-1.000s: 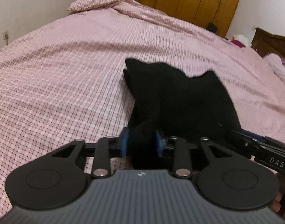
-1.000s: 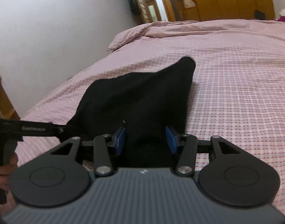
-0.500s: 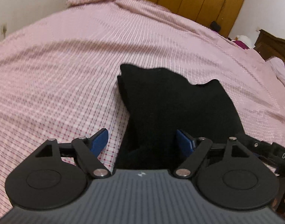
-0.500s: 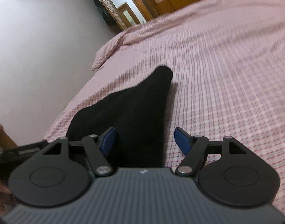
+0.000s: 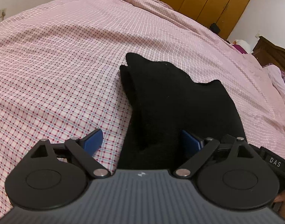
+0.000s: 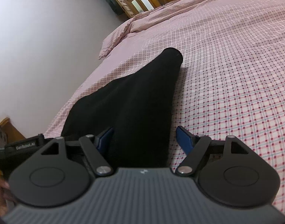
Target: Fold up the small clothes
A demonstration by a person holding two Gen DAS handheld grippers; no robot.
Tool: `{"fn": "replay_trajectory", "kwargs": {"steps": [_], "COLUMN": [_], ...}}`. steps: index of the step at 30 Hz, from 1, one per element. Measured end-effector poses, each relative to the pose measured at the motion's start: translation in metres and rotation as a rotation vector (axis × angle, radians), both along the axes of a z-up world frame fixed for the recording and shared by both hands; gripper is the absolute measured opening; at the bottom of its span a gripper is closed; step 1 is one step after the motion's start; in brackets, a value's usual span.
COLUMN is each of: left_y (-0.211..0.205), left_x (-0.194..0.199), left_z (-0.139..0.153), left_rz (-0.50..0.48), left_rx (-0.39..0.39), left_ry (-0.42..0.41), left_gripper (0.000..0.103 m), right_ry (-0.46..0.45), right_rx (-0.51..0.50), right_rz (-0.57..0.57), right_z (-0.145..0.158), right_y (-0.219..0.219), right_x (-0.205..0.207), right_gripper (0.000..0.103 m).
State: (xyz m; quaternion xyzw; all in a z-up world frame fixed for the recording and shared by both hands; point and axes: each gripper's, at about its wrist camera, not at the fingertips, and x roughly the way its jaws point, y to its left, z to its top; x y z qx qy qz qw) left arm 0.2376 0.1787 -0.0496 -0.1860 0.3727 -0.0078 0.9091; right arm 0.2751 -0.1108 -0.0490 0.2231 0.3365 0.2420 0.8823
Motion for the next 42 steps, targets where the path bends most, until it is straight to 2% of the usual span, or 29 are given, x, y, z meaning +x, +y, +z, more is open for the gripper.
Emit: {"fn": "replay_trajectory", "kwargs": {"steps": [14, 18, 22, 25, 28, 29, 33, 35, 38, 39, 42], "left_y": [-0.003, -0.006, -0.009, -0.009, -0.004, -0.003, -0.003, -0.006, -0.014, -0.012, 0.003], "left_x": [0.001, 0.000, -0.003, -0.010, -0.012, -0.010, 0.014, 0.032, 0.067, 0.076, 0.081], "left_z": [-0.002, 0.000, 0.007, 0.020, 0.035, 0.039, 0.046, 0.041, 0.022, 0.013, 0.000], "left_rz": [-0.013, -0.022, -0.005, 0.015, -0.002, -0.013, -0.005, -0.002, 0.032, 0.033, 0.043], "left_rx": [0.007, 0.034, 0.087, 0.146, 0.139, 0.121, 0.061, 0.083, 0.218, 0.240, 0.151], "left_ry": [0.000, 0.009, 0.020, -0.026, -0.100, -0.118, -0.130, -0.113, -0.030, -0.013, -0.011], "left_gripper": [0.098, 0.103, 0.103, 0.103, 0.103, 0.103, 0.103, 0.103, 0.103, 0.103, 0.103], "right_ry": [0.000, -0.001, 0.014, -0.023, -0.099, -0.122, -0.145, -0.142, -0.103, -0.098, -0.097], "right_rx": [0.024, 0.011, 0.010, -0.004, -0.036, -0.051, -0.093, -0.118, -0.175, -0.186, -0.202], "right_rz": [0.025, 0.043, 0.037, -0.018, -0.057, -0.069, -0.116, -0.118, -0.125, -0.133, -0.145], "right_z": [-0.006, -0.003, 0.003, 0.016, 0.027, 0.030, 0.032, 0.029, 0.018, 0.014, 0.006], "right_y": [-0.003, 0.002, 0.002, -0.002, -0.004, -0.004, 0.003, 0.011, 0.026, 0.030, 0.035], "right_x": [0.006, 0.008, 0.012, 0.014, 0.017, 0.018, 0.033, 0.043, 0.058, 0.062, 0.068], "right_gripper": [0.078, 0.082, 0.082, 0.082, 0.082, 0.077, 0.037, 0.035, 0.035, 0.035, 0.037]}}
